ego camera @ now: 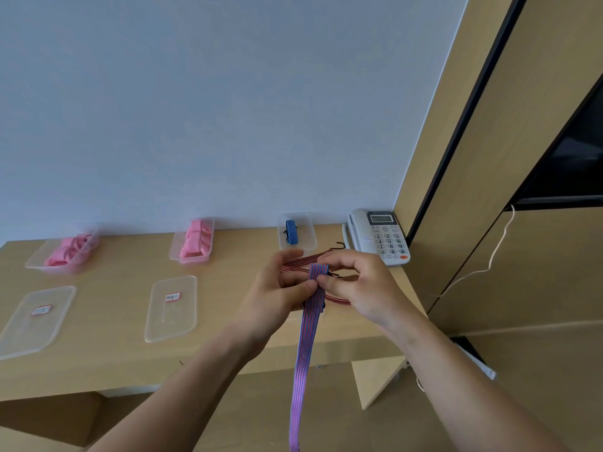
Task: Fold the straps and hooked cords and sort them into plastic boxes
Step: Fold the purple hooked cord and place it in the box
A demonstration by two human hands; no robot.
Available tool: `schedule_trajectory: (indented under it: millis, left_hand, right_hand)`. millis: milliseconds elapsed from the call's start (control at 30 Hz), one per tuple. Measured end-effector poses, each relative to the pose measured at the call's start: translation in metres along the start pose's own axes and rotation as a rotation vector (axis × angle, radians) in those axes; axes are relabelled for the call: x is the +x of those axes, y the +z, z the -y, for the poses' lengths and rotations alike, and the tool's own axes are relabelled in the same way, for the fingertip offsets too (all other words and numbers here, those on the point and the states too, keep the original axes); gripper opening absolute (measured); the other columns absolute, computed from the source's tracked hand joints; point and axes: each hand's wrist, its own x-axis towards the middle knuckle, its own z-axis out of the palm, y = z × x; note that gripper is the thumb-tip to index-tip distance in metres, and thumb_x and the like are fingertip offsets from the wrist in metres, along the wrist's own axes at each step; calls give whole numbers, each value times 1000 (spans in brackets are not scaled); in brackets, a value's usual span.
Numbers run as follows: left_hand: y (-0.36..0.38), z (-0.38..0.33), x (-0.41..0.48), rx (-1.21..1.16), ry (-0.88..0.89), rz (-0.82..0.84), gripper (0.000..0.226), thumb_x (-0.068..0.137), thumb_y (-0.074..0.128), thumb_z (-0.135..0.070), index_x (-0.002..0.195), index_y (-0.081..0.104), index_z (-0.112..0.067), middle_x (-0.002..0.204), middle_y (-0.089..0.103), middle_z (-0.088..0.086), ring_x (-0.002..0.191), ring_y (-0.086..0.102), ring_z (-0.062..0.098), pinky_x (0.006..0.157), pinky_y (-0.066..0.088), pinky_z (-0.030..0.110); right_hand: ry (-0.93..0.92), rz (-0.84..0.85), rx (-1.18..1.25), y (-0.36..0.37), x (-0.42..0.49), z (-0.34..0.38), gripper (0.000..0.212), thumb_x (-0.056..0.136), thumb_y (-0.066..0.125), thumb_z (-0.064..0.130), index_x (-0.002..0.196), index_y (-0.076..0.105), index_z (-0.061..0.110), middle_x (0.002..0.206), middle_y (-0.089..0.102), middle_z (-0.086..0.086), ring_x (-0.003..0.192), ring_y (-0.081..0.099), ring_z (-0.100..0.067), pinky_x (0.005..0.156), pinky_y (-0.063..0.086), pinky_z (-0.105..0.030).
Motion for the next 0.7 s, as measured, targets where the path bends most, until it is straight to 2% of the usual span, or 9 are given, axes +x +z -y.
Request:
schedule_trajectory:
  millis: [100,200,267,333,433,467,567,600,700]
  left_hand:
    - [1,0,-2,105,-77,75,24,98,64,-19,121,66,-12,104,78,13,86,73,16,70,56,25]
    - [3,7,-3,129,-133,97,38,92,60,-40,109,70,-7,107,77,13,87,68,16,74,54,26]
    - [6,11,-3,70,-160,65,33,101,58,-36,107,71,-6,105,78,14,87,68,21,76,55,32]
    - [7,14,-2,50,-184,30,30,104,53,-32,105,71,-8,103,78,16,85,70,24,77,56,35]
    - [6,15,-1,38,-201,5,29,105,53,-33,101,71,-10,99,79,16,83,73,26,76,59,35]
    - [6,15,-1,26,-205,2,29,105,53,-33,100,71,-10,97,79,16,82,73,27,75,59,35]
    - [7,16,0,2,-215,3,28,104,55,-29,98,71,-7,90,78,16,77,73,27,69,61,31]
    - [8,17,0,6,-212,-1,27,104,55,-27,97,71,-6,87,78,15,75,74,26,66,60,30]
    - [9,20,0,36,-199,-25,27,105,56,-23,93,72,-6,84,78,13,71,74,22,64,59,27]
  right_hand:
    - [22,-16,-45,-4,5,1,17,86,74,5,95,75,20,103,73,-2,98,68,-13,90,54,-31]
    - [-9,-54,-82,-8,10,4,13,89,70,10,94,73,22,94,73,4,88,63,-1,83,50,-25]
    - [-24,-72,-87,-9,13,5,11,90,69,9,96,72,17,92,73,0,87,66,-11,81,52,-31]
    - [-31,-66,-85,-7,15,4,9,91,68,7,97,71,12,91,74,-6,89,69,-25,83,56,-45]
    - [-48,-62,-72,-4,16,2,9,91,66,5,96,70,12,89,73,-6,89,70,-29,82,58,-51]
    - [-59,-76,-56,-2,16,0,10,91,66,5,97,70,12,89,73,-6,89,70,-28,79,59,-47]
    - [-106,-151,-45,0,17,-3,11,90,67,4,99,70,11,91,73,-6,85,69,-17,66,55,-19]
    - [-121,-161,-62,0,17,-3,12,90,67,4,98,70,13,90,73,-3,83,68,-13,66,53,-16]
    - [-149,-141,-130,1,17,-3,18,90,67,4,95,68,21,87,72,7,81,66,-6,74,54,-23]
